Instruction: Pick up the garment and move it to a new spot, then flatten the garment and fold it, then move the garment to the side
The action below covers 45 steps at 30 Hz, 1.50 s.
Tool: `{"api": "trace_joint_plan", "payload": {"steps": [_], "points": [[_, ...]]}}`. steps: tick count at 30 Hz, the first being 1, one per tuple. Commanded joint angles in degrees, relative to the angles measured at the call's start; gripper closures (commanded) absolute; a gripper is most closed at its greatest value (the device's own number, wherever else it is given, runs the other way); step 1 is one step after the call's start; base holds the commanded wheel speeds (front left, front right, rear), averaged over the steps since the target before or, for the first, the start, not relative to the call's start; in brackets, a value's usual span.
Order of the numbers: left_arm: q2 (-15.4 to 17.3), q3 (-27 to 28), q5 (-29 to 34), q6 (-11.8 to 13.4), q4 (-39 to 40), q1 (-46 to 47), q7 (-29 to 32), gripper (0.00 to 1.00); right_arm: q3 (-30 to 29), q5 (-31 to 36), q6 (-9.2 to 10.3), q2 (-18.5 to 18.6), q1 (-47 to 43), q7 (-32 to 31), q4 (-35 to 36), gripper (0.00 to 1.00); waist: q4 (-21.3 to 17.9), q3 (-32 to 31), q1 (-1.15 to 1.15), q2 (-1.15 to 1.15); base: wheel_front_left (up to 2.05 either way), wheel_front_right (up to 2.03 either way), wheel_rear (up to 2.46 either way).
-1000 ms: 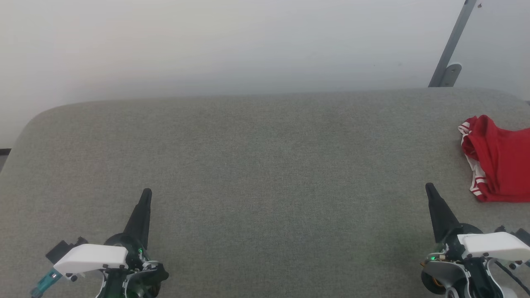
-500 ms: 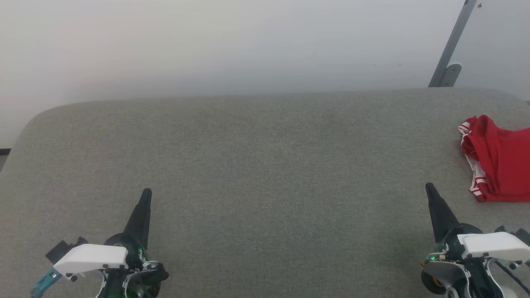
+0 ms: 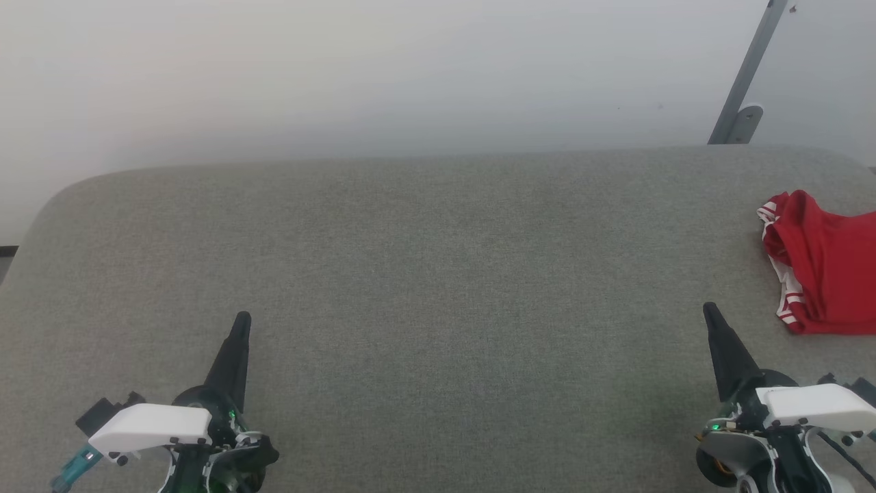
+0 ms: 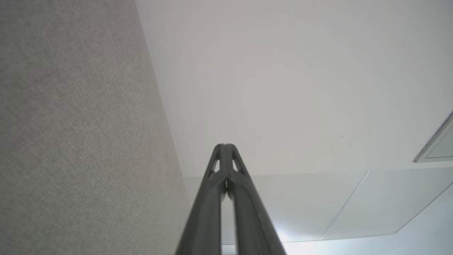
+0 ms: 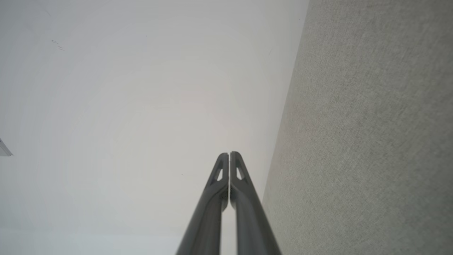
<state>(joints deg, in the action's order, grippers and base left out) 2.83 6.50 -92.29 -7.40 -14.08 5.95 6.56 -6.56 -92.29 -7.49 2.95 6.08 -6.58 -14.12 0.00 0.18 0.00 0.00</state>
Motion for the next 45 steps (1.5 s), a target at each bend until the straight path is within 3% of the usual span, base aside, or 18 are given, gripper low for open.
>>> {"api": "trace_joint_plan", "payload": {"steps": [1, 45], "points": [[-0.1, 0.1, -0.2, -0.2, 0.0, 0.7, 0.2, 1.00, 0.0, -0.2, 0.00, -0.2, 0.3, -0.1, 0.2, 1.00, 0.0, 0.0, 0.00, 0.00, 0.00, 0.00, 0.00], [-0.1, 0.1, -0.2, -0.2, 0.0, 0.7, 0.2, 1.00, 0.0, -0.2, 0.00, -0.2, 0.3, -0.1, 0.2, 1.00, 0.0, 0.0, 0.00, 0.00, 0.00, 0.00, 0.00]]}}
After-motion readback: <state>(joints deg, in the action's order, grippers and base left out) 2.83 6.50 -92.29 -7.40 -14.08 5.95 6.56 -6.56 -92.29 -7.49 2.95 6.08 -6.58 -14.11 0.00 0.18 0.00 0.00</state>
